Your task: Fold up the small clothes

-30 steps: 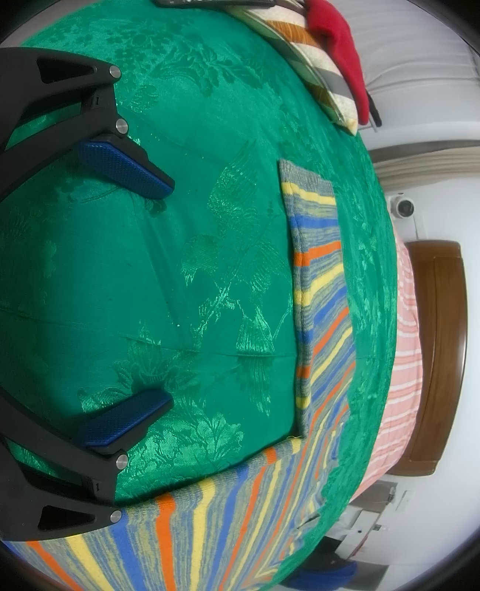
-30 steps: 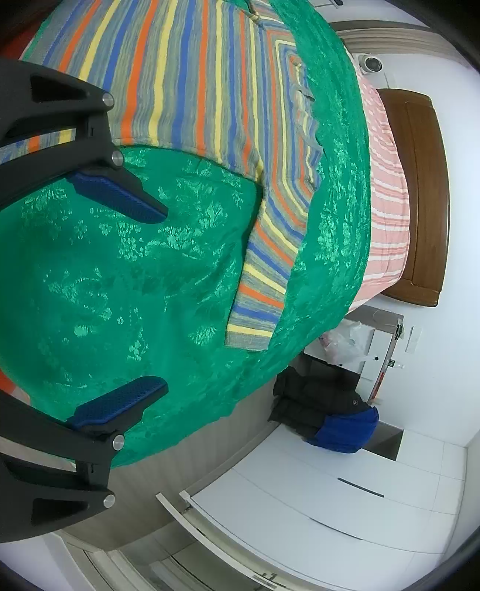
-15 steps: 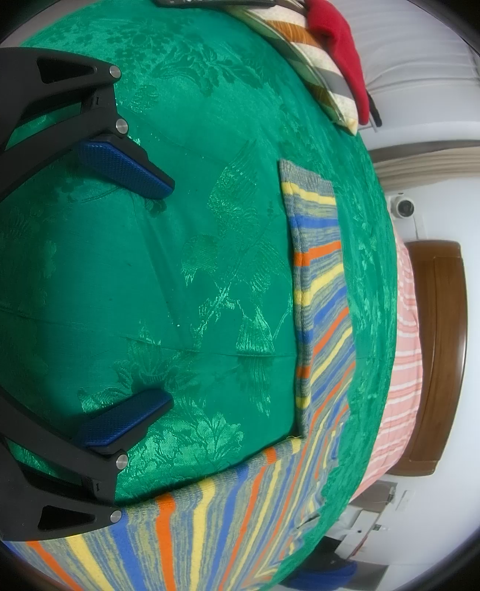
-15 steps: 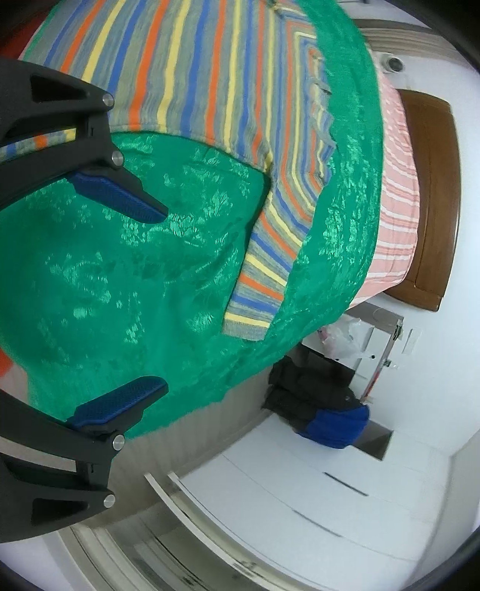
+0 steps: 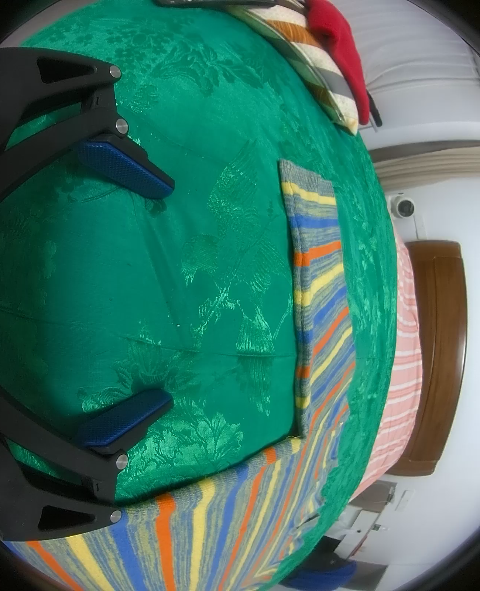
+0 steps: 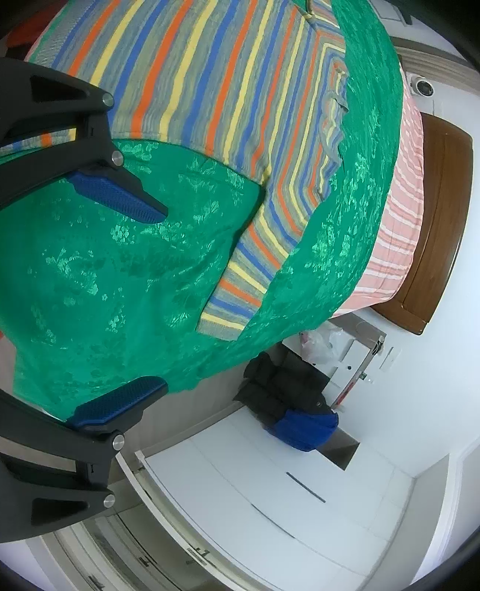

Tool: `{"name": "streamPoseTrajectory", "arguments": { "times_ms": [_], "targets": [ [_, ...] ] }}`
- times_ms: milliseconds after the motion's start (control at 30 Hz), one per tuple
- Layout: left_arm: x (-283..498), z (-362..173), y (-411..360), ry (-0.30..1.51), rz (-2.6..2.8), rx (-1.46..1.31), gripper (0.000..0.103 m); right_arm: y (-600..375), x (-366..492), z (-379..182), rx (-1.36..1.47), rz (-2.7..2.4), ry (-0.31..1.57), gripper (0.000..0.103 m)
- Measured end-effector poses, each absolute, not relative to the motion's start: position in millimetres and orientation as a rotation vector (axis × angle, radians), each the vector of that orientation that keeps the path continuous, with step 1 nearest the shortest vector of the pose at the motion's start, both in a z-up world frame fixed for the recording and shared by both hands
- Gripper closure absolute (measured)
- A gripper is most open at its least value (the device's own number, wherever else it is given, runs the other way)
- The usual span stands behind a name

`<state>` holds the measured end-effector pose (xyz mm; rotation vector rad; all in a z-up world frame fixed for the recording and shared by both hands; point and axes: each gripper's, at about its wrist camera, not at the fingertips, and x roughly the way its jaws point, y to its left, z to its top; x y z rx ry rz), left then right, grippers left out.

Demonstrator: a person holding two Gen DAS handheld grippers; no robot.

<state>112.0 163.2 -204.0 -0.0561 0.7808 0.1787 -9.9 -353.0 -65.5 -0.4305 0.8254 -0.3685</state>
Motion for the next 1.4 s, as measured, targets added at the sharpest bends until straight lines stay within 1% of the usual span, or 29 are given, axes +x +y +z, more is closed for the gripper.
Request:
{"name": "streamPoseTrajectory", "arguments": {
  "times_ms": [200, 267, 333, 433, 667, 733, 767, 833, 900, 1033, 1167, 1200, 1233, 1267, 1300, 1333, 1400],
  "targets": [
    [112.2, -204.0, 163.0, 0.782, 0.180, -0.054, 0.001, -351.2, -7.8, -66.2, -0.427, -0.356, 0.826, 0.019],
    [112.7, -204.0, 163.6, 0.781, 0.180, -0.053, 0.001, -353.3, -4.8, -68.6, -0.385, -0.309, 0.826, 0.019],
    [112.6, -204.0, 163.5, 0.782, 0.179, -0.055, 0.001, -364.4, 3.1, -75.5, -0.284, -0.205, 0.850, 0.019],
    [112.4, -203.7, 162.9, 0.781, 0.179, -0.056, 0.001, -411.3, 24.8, -87.4, -0.038, -0.061, 0.874, 0.019],
    [112.3, -203.8, 162.4, 0.781, 0.179, -0.057, 0.001, -576.6, 95.7, -113.8, 0.577, -0.073, 0.842, 0.020],
    [112.3, -203.9, 162.3, 0.781, 0.179, -0.056, 0.001, -601.5, 111.5, -124.8, 0.691, -0.072, 0.846, 0.029],
    [112.3, -203.9, 162.3, 0.781, 0.179, -0.056, 0.001, -610.0, 119.2, -131.2, 0.734, -0.070, 0.852, 0.031],
    [112.3, -203.9, 162.3, 0.781, 0.179, -0.056, 0.001, -617.3, 131.7, -139.7, 0.760, -0.070, 0.874, 0.035],
    [112.3, -203.9, 162.4, 0.781, 0.179, -0.056, 0.001, -618.1, 142.8, -145.7, 0.729, -0.101, 0.900, 0.037],
    [112.3, -203.9, 162.3, 0.781, 0.179, -0.056, 0.001, -618.1, 157.4, -161.9, 0.715, -0.122, 0.943, 0.044],
    [112.3, -204.0, 162.2, 0.781, 0.179, -0.056, 0.001, -617.6, 168.6, -176.5, 0.708, -0.155, 0.953, 0.047],
    [112.4, -204.0, 162.3, 0.781, 0.179, -0.057, 0.001, -617.0, 172.0, -179.0, 0.705, -0.166, 0.958, 0.052],
    [112.3, -204.0, 162.2, 0.781, 0.179, -0.057, 0.001, -615.6, 174.1, -180.4, 0.692, -0.183, 0.968, 0.064],
    [112.3, -204.0, 162.3, 0.780, 0.179, -0.057, 0.001, -611.8, 178.8, -181.2, 0.659, -0.197, 0.994, 0.073],
    [112.2, -204.0, 162.0, 0.780, 0.178, -0.057, 0.001, -610.6, 183.6, -182.5, 0.639, -0.193, 1.010, 0.092],
    [112.4, -204.0, 162.2, 0.780, 0.179, -0.057, 0.001, -607.8, 187.2, -182.0, 0.632, -0.171, 1.025, 0.096],
    [112.0, -204.1, 162.1, 0.779, 0.179, -0.058, 0.001, -599.5, 189.4, -167.5, 0.573, -0.185, 1.007, 0.096]
  ]
}}
